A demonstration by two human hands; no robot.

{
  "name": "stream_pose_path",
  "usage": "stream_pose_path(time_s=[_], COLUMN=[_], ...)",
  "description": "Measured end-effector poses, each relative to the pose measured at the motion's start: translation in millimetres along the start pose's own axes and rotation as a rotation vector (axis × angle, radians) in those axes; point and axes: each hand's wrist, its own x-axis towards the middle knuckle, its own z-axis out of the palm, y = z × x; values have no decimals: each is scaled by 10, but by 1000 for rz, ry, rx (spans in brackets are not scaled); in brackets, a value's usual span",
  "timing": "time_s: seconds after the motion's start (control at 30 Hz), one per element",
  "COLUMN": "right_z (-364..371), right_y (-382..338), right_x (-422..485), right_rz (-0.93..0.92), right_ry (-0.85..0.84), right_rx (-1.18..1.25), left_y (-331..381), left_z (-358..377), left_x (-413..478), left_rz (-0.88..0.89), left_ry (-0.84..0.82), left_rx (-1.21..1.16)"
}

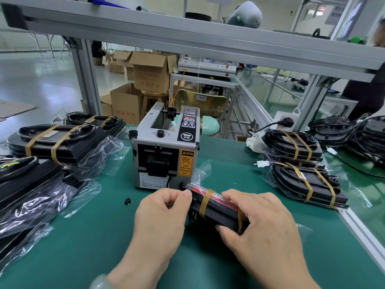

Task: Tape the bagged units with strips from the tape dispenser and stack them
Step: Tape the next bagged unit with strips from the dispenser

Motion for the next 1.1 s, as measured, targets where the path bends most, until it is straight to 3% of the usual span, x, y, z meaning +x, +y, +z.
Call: stream_pose_path(time_s=[1.1], right_z=[-18], right_y=[-29], right_x=[-3], right_rz=[40], right_ry=[-41], right_rx=[3], left_y=[-15], left_z=[88], left_x=[12], left_rz=[27], left_ry=[80], left_rx=[28])
